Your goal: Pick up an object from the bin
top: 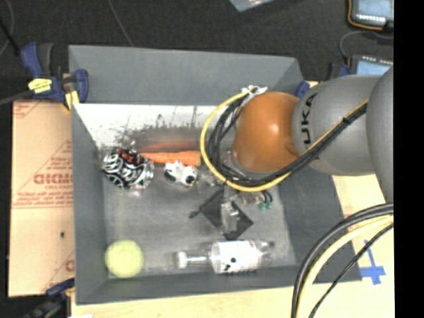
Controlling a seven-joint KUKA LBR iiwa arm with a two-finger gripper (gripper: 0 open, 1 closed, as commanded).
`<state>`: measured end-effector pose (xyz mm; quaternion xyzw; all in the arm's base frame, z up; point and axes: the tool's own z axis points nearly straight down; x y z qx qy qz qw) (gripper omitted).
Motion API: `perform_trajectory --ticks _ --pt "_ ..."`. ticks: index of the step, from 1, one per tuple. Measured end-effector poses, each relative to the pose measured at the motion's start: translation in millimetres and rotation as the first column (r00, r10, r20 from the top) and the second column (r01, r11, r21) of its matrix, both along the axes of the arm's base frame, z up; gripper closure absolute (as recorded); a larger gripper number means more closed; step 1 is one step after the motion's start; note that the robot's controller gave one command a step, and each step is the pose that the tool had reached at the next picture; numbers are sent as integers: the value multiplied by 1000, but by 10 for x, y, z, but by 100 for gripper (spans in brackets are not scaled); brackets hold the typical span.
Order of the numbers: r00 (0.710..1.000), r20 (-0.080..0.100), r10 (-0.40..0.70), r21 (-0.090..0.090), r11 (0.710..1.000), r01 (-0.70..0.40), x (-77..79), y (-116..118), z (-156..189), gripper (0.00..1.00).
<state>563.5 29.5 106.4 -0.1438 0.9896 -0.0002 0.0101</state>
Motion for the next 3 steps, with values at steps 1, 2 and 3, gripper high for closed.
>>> perform_trajectory --ticks 1,2,3 --pt "988 3 156 -4 988 -156 135 -176 -286 0" --pt "953 6 304 -7 953 -304 139 -31 -353 100" --pt "953 6 303 -7 953 -303 139 -31 -353 100"
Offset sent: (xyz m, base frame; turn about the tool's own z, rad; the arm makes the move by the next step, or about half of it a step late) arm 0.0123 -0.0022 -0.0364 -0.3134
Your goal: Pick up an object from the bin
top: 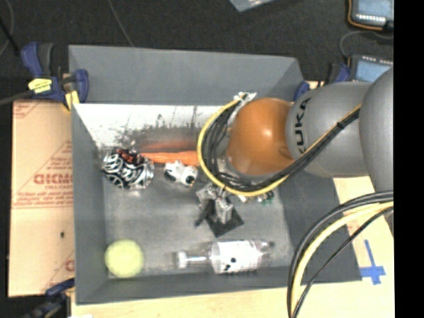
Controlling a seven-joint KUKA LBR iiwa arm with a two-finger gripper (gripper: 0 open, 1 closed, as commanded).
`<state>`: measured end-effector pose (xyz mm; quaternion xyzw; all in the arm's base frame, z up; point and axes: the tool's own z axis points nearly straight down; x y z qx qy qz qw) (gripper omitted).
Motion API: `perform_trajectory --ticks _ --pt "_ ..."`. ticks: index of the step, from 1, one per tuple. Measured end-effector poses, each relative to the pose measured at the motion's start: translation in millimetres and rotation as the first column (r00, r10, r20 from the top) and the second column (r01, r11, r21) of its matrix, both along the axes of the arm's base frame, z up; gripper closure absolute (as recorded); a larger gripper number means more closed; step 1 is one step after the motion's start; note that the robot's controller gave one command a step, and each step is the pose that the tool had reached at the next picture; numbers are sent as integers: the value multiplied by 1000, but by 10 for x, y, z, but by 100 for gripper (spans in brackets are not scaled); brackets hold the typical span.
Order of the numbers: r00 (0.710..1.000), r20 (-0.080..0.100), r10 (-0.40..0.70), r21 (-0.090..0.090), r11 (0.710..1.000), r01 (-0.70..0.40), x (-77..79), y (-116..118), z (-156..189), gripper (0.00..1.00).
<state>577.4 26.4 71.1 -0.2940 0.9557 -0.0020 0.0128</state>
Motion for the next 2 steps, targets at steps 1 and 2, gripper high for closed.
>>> perform_trajectory --ticks 1,2 --pt "1000 4 27 0 1000 -27 -3 107 1132 100" --pt "1000 4 26 0 1000 -26 -3 107 1131 100"
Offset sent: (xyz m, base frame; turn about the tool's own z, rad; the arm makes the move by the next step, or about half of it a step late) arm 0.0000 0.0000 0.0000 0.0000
